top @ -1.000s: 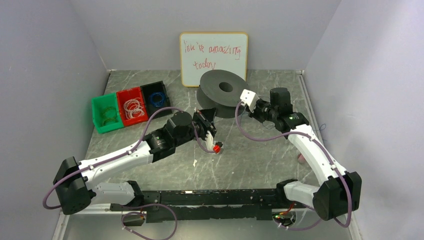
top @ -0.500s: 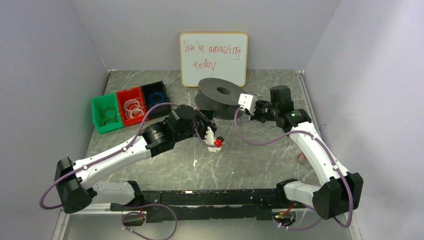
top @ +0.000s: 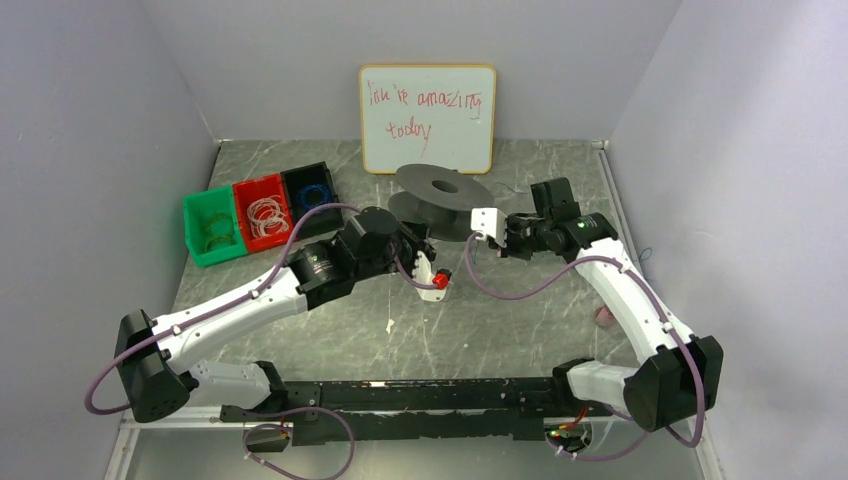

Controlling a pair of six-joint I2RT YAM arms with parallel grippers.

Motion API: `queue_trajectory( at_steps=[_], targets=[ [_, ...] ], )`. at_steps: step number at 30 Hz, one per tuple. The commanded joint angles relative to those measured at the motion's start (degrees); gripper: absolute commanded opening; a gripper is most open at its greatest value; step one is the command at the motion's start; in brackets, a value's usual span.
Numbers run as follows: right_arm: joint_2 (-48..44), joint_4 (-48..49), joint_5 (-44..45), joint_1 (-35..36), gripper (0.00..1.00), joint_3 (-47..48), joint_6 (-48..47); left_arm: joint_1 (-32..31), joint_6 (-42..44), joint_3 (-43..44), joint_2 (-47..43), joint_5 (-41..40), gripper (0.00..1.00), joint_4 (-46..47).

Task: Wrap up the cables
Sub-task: Place the cable on the cable reel.

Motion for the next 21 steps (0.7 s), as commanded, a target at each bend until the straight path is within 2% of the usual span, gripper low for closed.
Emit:
queue_trajectory(
  at_steps=[1, 7, 11, 16, 21],
  targets=[
    [0.59, -3.77, -2.63, 0.74, 0.00, 3.50, -4.07, -0.26, -0.07, 3.67, -0.93, 0.44, 0.02, 4.54],
    [0.91, -5.01, -2.71, 1.09, 0.00, 4.88, -5.09, -0.26, 1.17, 3.20, -2.21, 3.75, 0.02, -0.03],
    [2.50, -7.75, -2.47, 2.19, 0.00, 6.04, -6.25, -0.26, 0.79, 3.25, -2.25, 3.93, 0.02, -0.30],
    [1.76, -6.77, -4.11, 3.44, 0.00, 5.90, -4.57, -0.35, 1.31, 3.02, -2.33, 4.63, 0.02, -1.15],
    [1.89, -10.03, -8.10, 3.55, 0.00, 8.33, -4.22, -0.35, 2.77, 1.36, -1.93, 1.28, 0.02, 2.88]
  ],
)
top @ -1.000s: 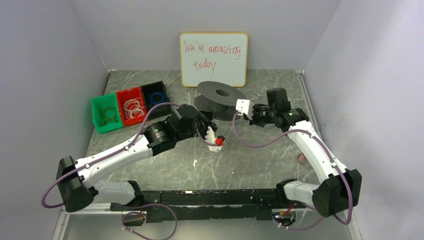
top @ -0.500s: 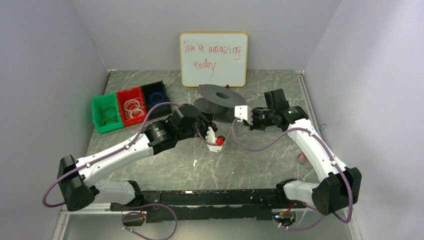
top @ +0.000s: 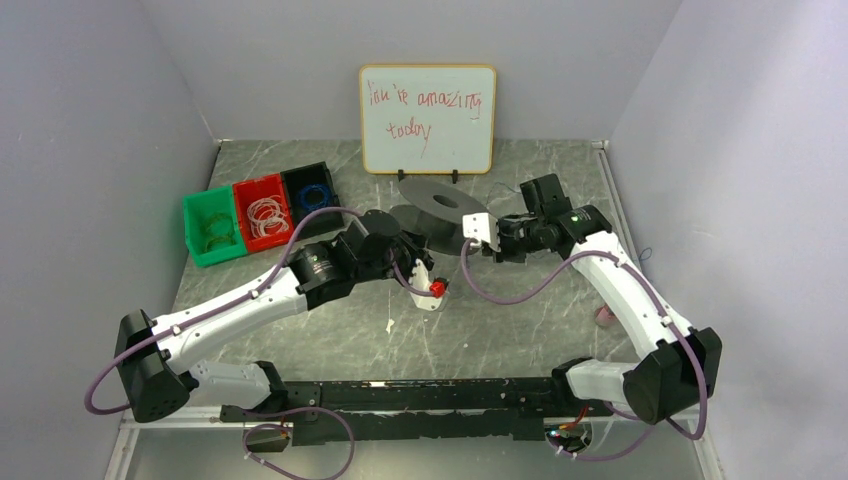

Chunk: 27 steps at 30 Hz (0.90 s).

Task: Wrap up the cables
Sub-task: Place the cable on the cable reel.

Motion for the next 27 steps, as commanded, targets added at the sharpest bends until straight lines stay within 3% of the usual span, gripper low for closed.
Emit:
queue_trajectory(
  at_steps=[1, 10, 18, 27],
  targets=[
    [-0.67, -3.85, -5.12, 0.24, 0.00, 4.44, -0.38, -0.28, 2.80, 0.91, -1.68, -3.24, 0.02, 9.97],
    [-3.80, -5.60, -2.56, 0.16, 0.00, 1.69, -0.47, 0.20, 4.23, 0.88, 0.61, -10.93, 0.02, 20.54],
    [-6.70, -3.40, -0.74, -0.74, 0.00, -0.31, 1.54, 0.51, 3.64, 1.78, 0.44, -11.17, 0.02, 19.61],
    [-9.91, 20.47, 4.33, -5.07, 0.00, -5.58, 21.77, 0.51, -3.95, 3.10, -4.47, -3.81, 0.02, 6.54]
  ],
)
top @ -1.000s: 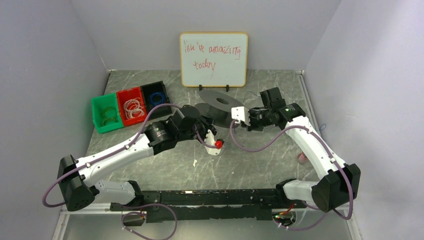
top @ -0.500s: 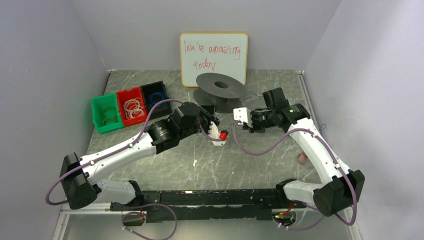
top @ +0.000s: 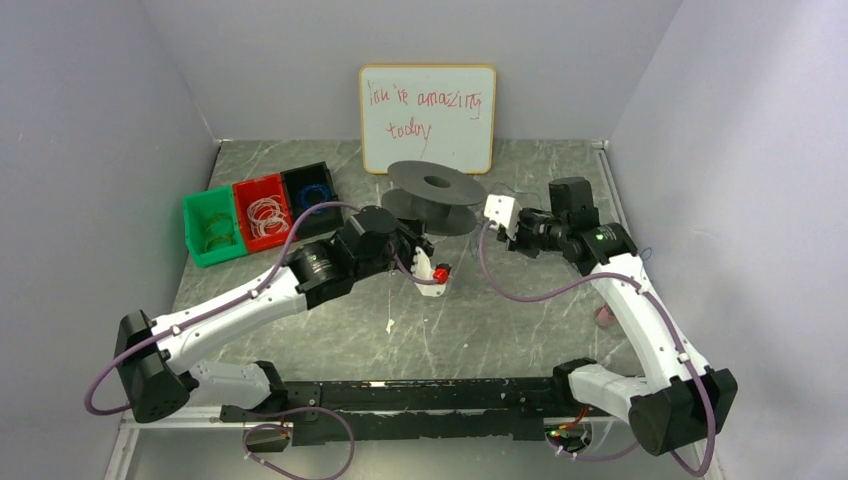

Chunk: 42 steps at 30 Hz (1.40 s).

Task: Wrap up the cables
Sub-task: Place the cable on the cable reel.

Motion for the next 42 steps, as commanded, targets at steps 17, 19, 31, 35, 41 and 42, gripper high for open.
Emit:
queue_trajectory(
  at_steps=[17, 19, 31, 35, 41, 42],
  targets=[
    [0.88, 27.01, 1.98, 0.05, 0.00, -7.81, 14.46, 0.07, -9.92, 5.88, -4.42, 7.92, 0.02, -5.35],
    [0.88, 25.13, 0.10, 0.21, 0.00, -7.73, 13.33, 0.11, -8.93, 5.42, -4.19, 6.75, 0.02, -3.91],
    [2.88, 17.59, -3.93, 0.32, 0.00, -6.93, 8.72, 0.07, -4.00, 3.28, -3.74, 6.42, 0.02, 0.55],
    [5.41, 19.72, -0.40, 0.22, 0.00, -6.01, 11.34, -0.18, -1.64, 2.45, -4.53, 8.44, 0.02, -0.76],
    [4.77, 22.91, 4.00, -0.60, 0.00, -5.19, 13.79, -0.50, 1.59, 0.01, -6.06, 8.80, 0.02, -0.14],
    [4.56, 22.27, 3.55, -0.81, 0.00, -4.75, 13.40, -0.50, 2.35, -0.57, -6.35, 8.75, 0.02, 0.17]
  ],
)
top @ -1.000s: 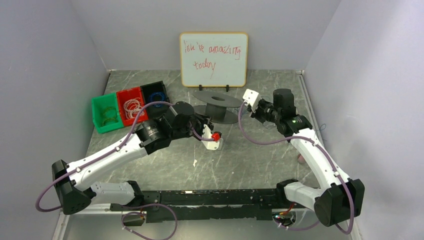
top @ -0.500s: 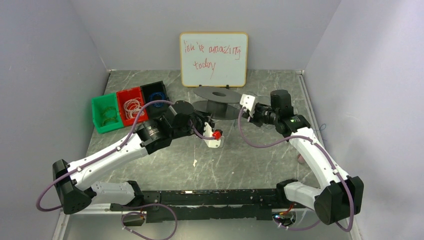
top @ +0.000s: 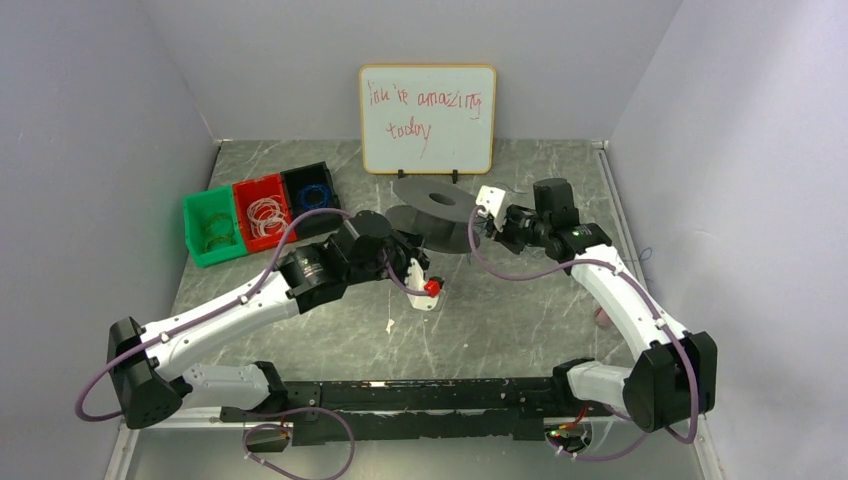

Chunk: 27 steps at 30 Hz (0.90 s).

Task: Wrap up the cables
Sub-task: Place the cable on the cable reel.

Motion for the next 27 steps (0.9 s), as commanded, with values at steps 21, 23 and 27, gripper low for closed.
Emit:
queue_trajectory(
  at_steps=[21, 23, 27],
  targets=[
    [-3.16, 0.66, -5.15, 1.39, 0.00, 5.12, 7.91, -0.30, 3.51, -0.70, -1.54, -1.78, 0.02, 11.16],
    [-2.36, -0.70, -5.15, 2.41, 0.00, 5.80, 8.01, -0.38, 4.58, -1.41, -1.35, -2.44, 0.02, 12.68],
    [-2.11, -2.25, -3.61, 3.87, 0.00, 5.99, 7.68, -0.48, 6.31, -2.32, -1.08, -3.59, 0.02, 15.36]
  ],
)
